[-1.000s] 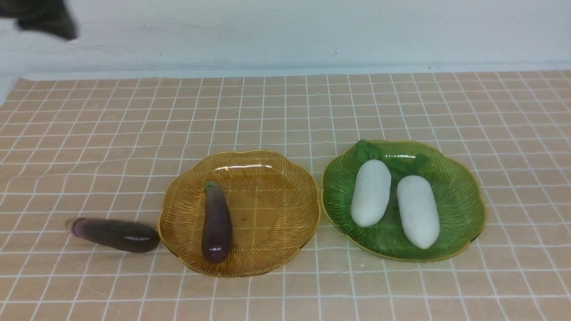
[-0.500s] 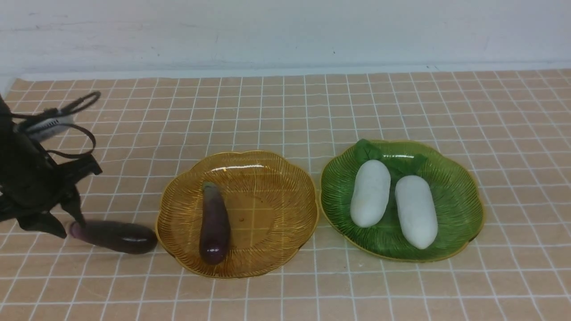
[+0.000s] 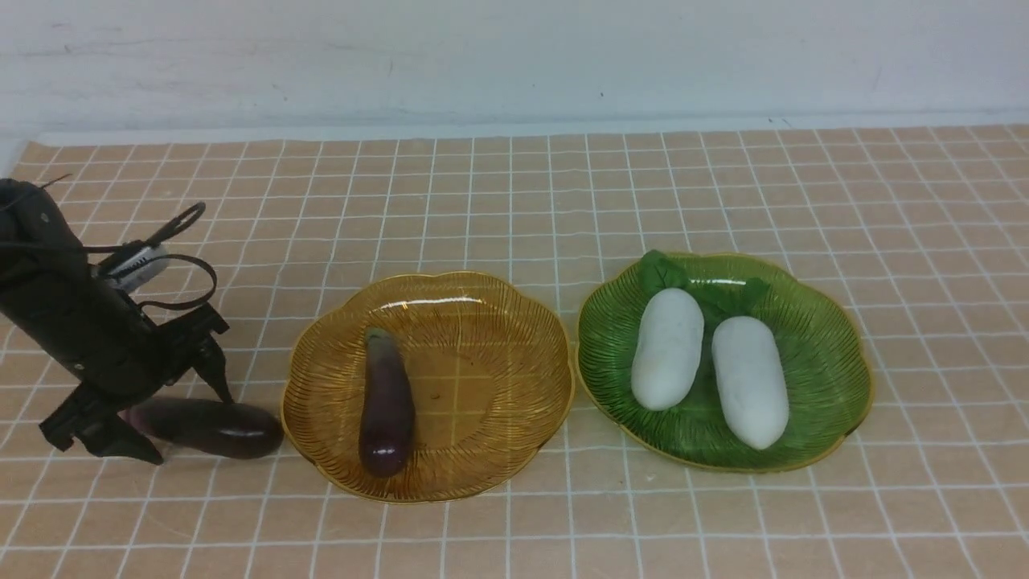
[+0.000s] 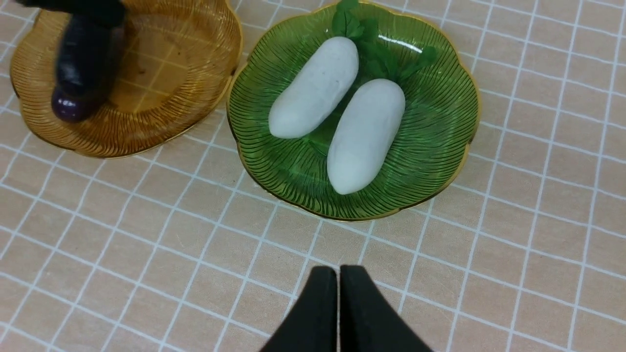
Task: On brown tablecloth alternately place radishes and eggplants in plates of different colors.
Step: 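Pick up the eggplant and place it in the yellow plate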
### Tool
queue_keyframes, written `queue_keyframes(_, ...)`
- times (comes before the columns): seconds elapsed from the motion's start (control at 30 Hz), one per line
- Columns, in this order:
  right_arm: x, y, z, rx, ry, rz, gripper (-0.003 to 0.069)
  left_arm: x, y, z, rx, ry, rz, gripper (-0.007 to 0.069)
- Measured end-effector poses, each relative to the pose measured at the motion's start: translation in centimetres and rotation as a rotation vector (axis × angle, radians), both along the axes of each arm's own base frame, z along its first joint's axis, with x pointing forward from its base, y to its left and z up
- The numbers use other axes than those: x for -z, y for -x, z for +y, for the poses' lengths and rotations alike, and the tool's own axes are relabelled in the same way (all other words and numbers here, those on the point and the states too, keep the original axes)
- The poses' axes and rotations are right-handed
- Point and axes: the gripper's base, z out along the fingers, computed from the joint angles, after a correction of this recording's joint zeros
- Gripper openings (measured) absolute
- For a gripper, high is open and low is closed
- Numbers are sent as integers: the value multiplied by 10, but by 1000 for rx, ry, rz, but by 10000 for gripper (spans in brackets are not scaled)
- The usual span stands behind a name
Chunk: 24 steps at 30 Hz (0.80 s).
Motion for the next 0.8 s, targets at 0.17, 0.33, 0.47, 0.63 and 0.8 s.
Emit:
queue_keyframes(0.17, -10, 24, -9, -7, -47, -73, 0, 12, -11, -25, 70, -50, -71, 302)
queue_keyframes(0.33, -16, 72, -28, -11, -109, -206, 0, 24, -15, -26, 76, -72, -61, 410)
queue_keyframes(0.47, 7, 97, -40, -3, -114, -254, 0, 23, -13, -26, 87, -75, -38, 405)
queue_keyframes(0.63, 62, 94, -41, 7, -185, -494, 0, -9, -6, -26, 121, -65, -40, 163)
queue_keyframes(0.8, 106, 67, -30, -4, -254, -715, 0, -38, 4, -23, 164, -66, -84, 6)
